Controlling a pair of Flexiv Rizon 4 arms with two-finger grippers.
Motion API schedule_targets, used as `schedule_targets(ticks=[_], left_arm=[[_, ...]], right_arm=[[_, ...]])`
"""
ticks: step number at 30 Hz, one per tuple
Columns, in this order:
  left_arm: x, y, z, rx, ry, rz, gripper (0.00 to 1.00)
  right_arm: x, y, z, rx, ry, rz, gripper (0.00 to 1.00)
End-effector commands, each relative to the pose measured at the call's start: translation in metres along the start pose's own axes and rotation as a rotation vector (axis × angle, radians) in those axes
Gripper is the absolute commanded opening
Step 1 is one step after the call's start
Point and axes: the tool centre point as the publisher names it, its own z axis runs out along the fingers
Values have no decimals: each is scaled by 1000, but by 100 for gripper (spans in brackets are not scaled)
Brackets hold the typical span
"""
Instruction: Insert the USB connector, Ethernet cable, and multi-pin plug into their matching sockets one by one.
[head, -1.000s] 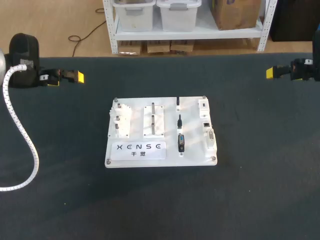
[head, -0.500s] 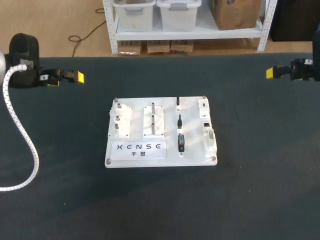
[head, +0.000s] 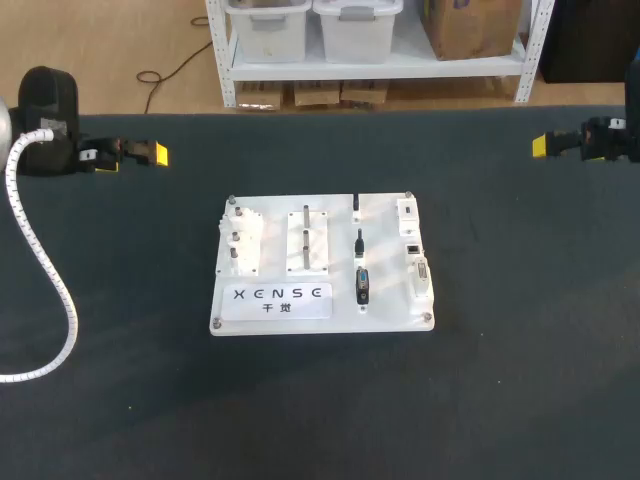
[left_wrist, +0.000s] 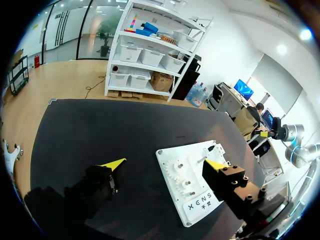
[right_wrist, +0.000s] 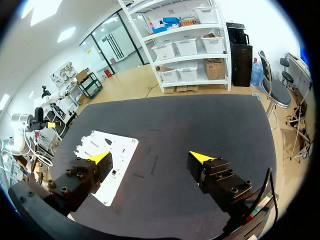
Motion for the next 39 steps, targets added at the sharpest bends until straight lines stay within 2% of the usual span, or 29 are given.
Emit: schedule_targets(ticks=[1,3,5,8,12,14,19,22,25,26,31,36,39], left_arm=[[-1,-1,0,-6,6,-1,100],[-1,-1,0,-6,6,-1,100],[-7,-4,4,5,57,109,100],[-17,-17,9,85,93,314,100],[-28,-46,14,250,69,598,100],[-29,-65,16,366,59,725,100],[-13,-111,23,627,150,986,100],[4,-124,25,729,229,1100,100],[22,-120,29,774,309,1214,100],[28,-119,30,769,348,1278,100],[43,-108,32,808,421,1424,100],[48,-102,34,829,446,1495,100],[48,-100,36,826,447,1502,100]], right_arm=[[0,0,0,3,0,0,100],[0,0,0,3,0,0,100],[0,0,0,3,0,0,100],[0,0,0,3,0,0,100],[0,0,0,3,0,0,100],[0,0,0,3,0,0,100],[0,0,0,3,0,0,100],[0,0,0,3,0,0,100],[0,0,0,3,0,0,100],[0,0,0,3,0,0,100],[0,0,0,3,0,0,100],[0,0,0,3,0,0,100],[0,0,0,3,0,0,100]])
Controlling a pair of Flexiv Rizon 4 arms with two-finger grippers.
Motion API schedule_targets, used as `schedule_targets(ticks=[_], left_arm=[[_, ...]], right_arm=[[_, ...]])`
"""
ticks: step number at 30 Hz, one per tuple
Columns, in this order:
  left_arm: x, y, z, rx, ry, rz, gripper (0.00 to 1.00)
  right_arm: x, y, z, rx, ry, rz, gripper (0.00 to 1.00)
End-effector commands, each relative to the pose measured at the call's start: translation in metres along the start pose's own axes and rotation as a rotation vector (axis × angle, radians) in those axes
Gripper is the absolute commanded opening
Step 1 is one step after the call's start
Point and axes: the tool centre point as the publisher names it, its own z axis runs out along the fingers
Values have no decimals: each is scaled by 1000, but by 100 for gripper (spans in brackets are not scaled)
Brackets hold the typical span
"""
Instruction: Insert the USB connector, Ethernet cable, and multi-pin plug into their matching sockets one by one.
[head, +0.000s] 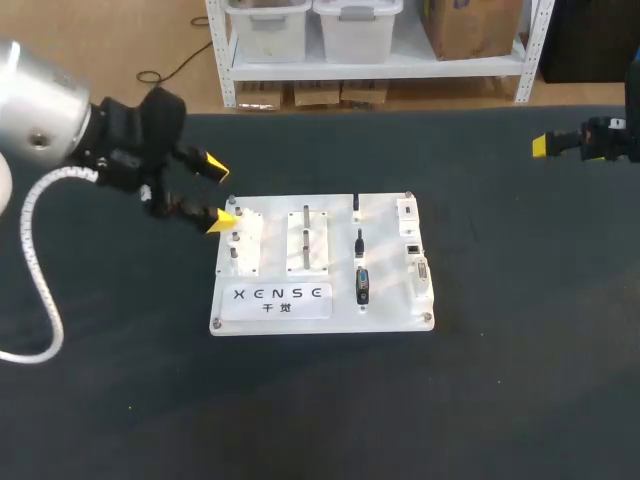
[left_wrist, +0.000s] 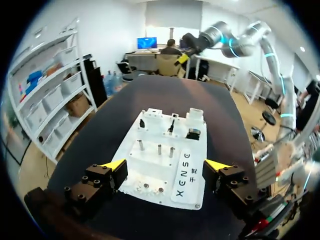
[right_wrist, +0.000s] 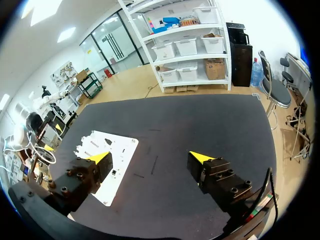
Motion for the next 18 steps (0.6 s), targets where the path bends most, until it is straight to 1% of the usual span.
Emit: schedule_targets(ticks=[1,6,11,18], left_arm=[[-2,10,1,409,184,557,100],[-2,10,4,419,179,554,100],[3,10,8,403,192,502,100],[16,6,21,355,213,359,100]], right_arm=[[0,0,0,3,0,0,100],[0,0,0,3,0,0,100],[0,0,0,3,0,0,100],[0,0,0,3,0,0,100]])
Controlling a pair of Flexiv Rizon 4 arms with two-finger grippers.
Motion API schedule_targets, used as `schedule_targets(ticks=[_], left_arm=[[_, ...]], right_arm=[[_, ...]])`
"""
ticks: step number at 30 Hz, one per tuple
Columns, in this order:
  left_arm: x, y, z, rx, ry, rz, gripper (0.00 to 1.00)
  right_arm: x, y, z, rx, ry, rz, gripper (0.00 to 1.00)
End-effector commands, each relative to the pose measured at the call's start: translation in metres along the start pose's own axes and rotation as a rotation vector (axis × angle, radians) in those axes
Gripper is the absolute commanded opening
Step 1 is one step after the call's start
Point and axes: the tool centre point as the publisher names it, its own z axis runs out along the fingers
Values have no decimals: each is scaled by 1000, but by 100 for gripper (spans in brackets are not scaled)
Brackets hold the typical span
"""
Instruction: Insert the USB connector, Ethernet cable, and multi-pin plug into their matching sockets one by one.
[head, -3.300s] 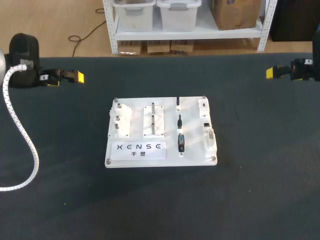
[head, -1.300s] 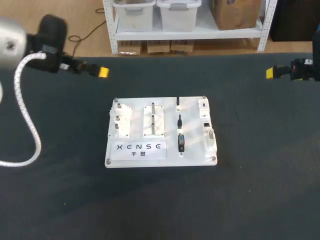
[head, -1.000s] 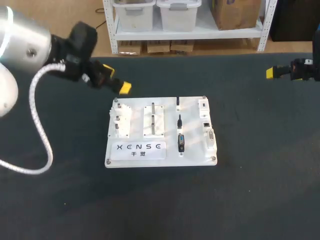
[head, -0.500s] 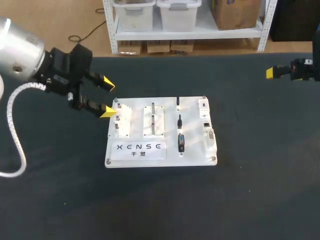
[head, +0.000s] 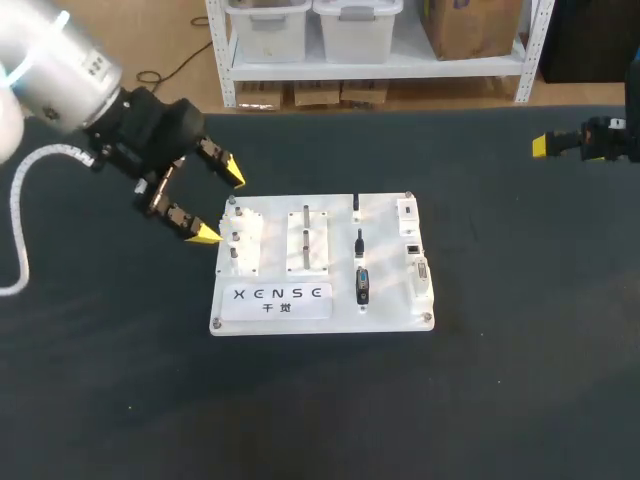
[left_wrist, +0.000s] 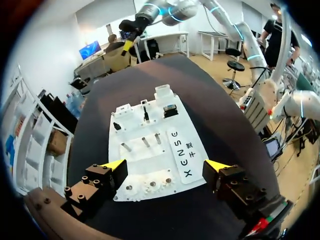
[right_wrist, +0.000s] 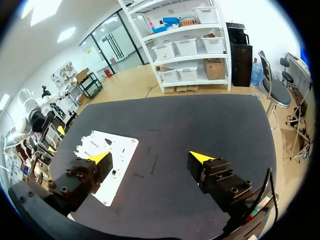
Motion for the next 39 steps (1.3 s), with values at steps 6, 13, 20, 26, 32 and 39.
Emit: schedule_targets(ticks=[6,13,20,26,32,39], left_arm=[[-1,5,18,81,11,-205,100],[-4,10,23,-17,-2,-317,100],[-8,13,26,-54,10,-310,100],[-11,22,22,-105,-17,-340,100],[-16,26,23,-121,-28,-344,100],[-22,32,22,-158,-98,-403,100]], right_arm=[[0,0,0,3,0,0,100],[0,0,0,3,0,0,100],[0,0,0,3,0,0,100],[0,0,0,3,0,0,100],[0,0,0,3,0,0,100],[0,0,0,3,0,0,100]])
